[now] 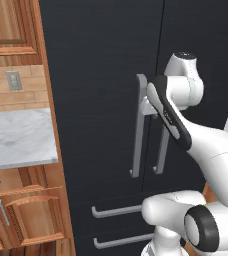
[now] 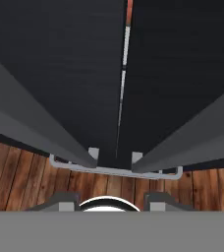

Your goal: Retrieve the tangerine and peach from the fridge and place them into the bowl on the dining table.

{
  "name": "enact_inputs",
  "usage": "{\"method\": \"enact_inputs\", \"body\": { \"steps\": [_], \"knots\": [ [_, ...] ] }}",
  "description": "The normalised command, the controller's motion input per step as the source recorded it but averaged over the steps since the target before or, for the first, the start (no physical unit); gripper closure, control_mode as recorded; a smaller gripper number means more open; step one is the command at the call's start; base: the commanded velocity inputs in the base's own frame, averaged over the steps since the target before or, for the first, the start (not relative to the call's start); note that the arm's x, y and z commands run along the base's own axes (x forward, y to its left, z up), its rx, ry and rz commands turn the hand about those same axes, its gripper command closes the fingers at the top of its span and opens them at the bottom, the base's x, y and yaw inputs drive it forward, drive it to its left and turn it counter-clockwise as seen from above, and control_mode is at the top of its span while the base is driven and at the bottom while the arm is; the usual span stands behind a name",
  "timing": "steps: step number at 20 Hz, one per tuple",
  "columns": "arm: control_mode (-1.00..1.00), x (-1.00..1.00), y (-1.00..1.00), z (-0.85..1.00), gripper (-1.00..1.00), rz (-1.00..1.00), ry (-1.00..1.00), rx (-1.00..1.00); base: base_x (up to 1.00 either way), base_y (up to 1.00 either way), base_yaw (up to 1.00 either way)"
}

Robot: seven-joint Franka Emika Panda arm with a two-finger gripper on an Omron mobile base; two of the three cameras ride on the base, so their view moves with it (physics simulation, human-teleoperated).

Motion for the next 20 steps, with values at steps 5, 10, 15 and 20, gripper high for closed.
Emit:
{"method": "enact_inputs", "body": {
  "steps": [5, 10, 15, 20],
  "knots": [
    [-1.0, -0.53, 0.0, -0.1, -1.0, 0.0, -0.13, 0.0, 0.0, 0.0, 0.0],
    [-1.0, -0.72, 0.0, -0.25, -1.0, 0.0, -0.27, 0.0, 0.0, 0.0, 0.0],
    [-1.0, -0.53, 0.0, -0.24, -1.0, 0.0, -0.25, 0.0, 0.0, 0.0, 0.0],
    [-1.0, -0.32, 0.0, -0.17, -1.0, 0.0, -0.23, 0.0, 0.0, 0.0, 0.0]
  ]
}}
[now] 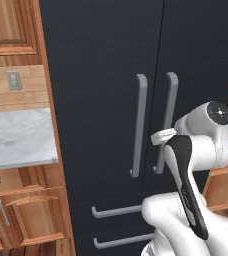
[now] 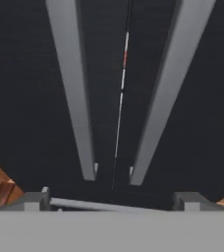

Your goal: Retrieve the tangerine and peach from the fridge and place them into the bowl on the dining table.

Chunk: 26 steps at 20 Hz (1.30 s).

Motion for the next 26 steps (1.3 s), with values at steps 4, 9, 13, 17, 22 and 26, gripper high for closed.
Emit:
{"method": "enact_inputs", "body": {
  "steps": [4, 9, 13, 17, 22, 26],
  "knots": [
    [-1.0, -0.27, 0.0, -0.06, -1.0, 0.0, -0.24, 0.0, 0.0, 0.0, 0.0],
    [1.0, -0.05, 0.0, -0.02, -1.0, 0.0, -0.09, 0.0, -0.03, 0.0, 0.0],
    [1.0, 0.0, 0.0, 0.0, -1.0, 0.0, 0.0, 0.0, -0.14, 0.0, 0.0],
    [1.0, 0.0, 0.0, 0.0, -1.0, 0.0, 0.0, 0.0, -0.37, 0.0, 0.0],
    [1.0, 0.0, 0.0, 0.0, -1.0, 0.0, 0.0, 0.0, -0.53, 0.0, 0.0],
    [1.0, 0.0, 0.0, 0.0, -1.0, 0.0, 0.0, 0.0, -0.51, 0.0, 0.0]
  ]
}}
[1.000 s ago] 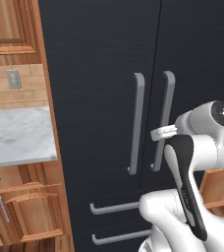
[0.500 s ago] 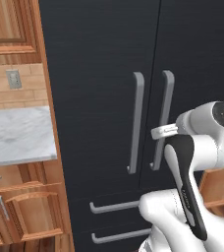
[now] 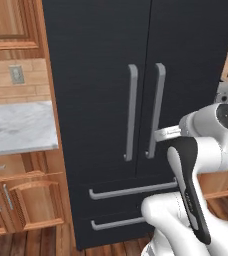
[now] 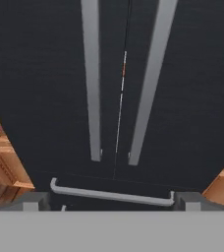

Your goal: Retrieve the tangerine and peach from the fridge and place them into the bowl on the dining table.

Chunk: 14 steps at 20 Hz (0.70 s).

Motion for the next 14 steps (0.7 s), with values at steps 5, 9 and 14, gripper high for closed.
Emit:
{"method": "enact_inputs", "body": {
  "steps": [5, 9, 14],
  "knots": [
    [1.0, 0.0, 0.0, 0.0, -1.0, 0.0, 0.0, 0.0, -0.47, 0.0, 0.0],
    [1.0, 0.0, 0.0, 0.0, -1.0, 0.0, 0.0, 0.0, -0.47, 0.0, 0.0],
    [1.0, 0.0, 0.0, 0.0, -1.0, 0.0, 0.0, 0.0, -0.33, 0.0, 0.0]
  ]
}}
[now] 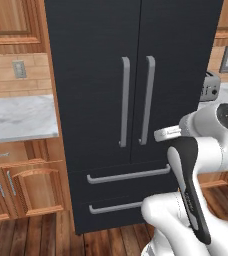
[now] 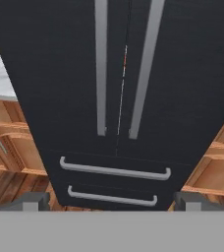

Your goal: Retrieve the tangerine and peach from the fridge and place them into the bowl on the dining table.

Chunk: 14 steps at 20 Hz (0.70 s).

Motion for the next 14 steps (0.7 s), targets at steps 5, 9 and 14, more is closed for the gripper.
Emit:
{"method": "enact_inputs", "body": {
  "steps": [5, 9, 14],
  "knots": [
    [-1.0, 0.1, 0.0, 0.0, -1.0, 0.0, 0.0, 0.0, 0.0, 0.0, 0.0],
    [-1.0, 0.27, -0.18, 0.0, -1.0, 0.0, 0.0, 0.02, 0.0, 0.0, 0.0],
    [-1.0, 0.27, -0.22, 0.12, -1.0, 0.0, -0.01, 0.01, 0.0, 0.0, 0.0]
  ]
}}
